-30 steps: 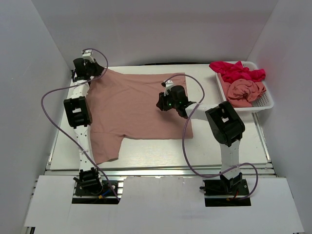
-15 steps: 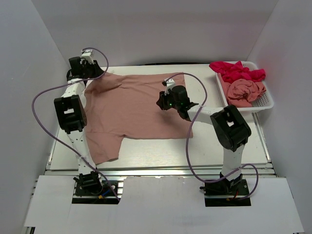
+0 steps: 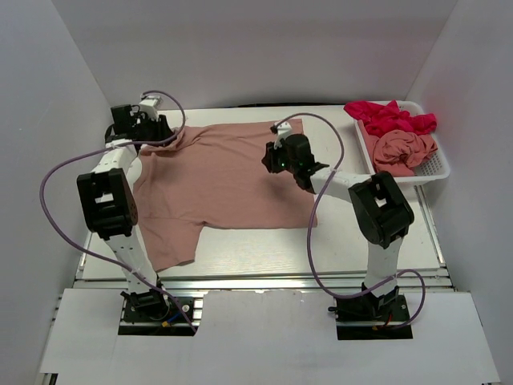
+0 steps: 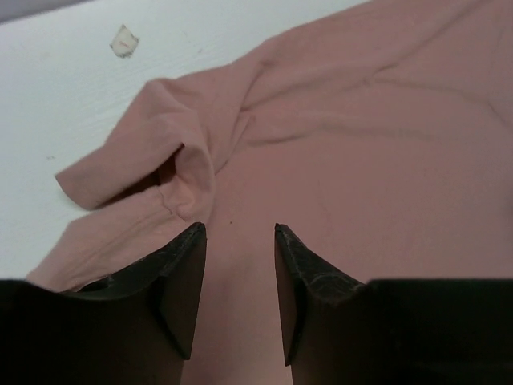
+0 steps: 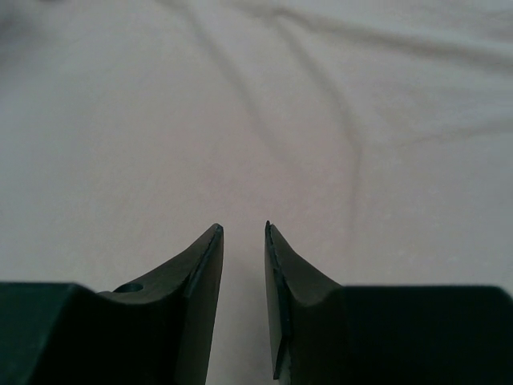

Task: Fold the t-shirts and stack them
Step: Flatten out the tshirt

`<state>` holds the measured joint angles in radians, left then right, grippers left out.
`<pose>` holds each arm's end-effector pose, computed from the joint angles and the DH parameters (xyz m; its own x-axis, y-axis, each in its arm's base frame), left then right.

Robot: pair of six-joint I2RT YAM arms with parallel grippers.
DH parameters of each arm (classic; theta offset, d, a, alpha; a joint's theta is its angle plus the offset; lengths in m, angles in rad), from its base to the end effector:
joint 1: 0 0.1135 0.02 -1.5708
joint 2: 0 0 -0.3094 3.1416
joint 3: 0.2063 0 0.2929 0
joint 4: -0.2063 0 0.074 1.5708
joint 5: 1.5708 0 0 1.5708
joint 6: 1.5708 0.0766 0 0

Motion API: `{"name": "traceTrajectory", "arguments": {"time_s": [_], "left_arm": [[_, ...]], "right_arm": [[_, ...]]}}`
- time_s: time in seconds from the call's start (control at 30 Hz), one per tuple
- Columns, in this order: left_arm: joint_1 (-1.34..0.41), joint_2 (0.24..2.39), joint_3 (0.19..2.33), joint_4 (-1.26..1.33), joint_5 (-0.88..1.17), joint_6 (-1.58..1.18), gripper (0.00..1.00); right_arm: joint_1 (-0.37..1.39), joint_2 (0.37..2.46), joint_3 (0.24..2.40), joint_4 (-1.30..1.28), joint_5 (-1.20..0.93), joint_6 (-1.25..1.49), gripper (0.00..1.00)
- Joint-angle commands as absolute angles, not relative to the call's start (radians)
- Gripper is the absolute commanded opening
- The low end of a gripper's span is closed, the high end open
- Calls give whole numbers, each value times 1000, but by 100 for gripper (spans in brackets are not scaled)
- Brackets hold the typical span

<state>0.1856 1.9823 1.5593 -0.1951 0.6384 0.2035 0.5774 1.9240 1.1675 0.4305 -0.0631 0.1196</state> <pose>0.5394 0.0548 0.2556 -0.4913 0.0729 -0.8680 0.4374 0.8823 -0.1735 0.4324 0.2875 0.2025 -0.3374 -0.0777 -0.9382 -0.5585 0.8187 0.1331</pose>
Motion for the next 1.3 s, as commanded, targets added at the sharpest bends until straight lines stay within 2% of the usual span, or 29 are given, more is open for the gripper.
{"name": "traceTrajectory", "arguments": {"time_s": [0.0,0.2,0.37,0.57,0.73,0.87,1.1,1.27], "left_arm": [[178,1960,1513,-157,615,219,49],[179,2150,1756,-199,540,213,46],[181,2284,1941,-134,479,172,45],[179,2506,2203,-179,437,118,41],[176,2481,2109,-155,501,72,39],[176,2447,2054,-248,526,86,41],[178,2321,1948,-318,552,91,53],[176,2261,1924,-344,574,81,55]], "right_arm": [[508,1954,1327,382,-9,114,33],[428,2046,1511,273,-23,81,33],[423,2065,1483,307,-51,81,33],[425,2082,1448,350,-66,101,33],[423,2082,1445,347,-34,72,33],[414,2089,1497,313,-26,61,34],[403,2083,1516,299,-26,57,36],[403,2068,1482,318,-31,72,37]]}}
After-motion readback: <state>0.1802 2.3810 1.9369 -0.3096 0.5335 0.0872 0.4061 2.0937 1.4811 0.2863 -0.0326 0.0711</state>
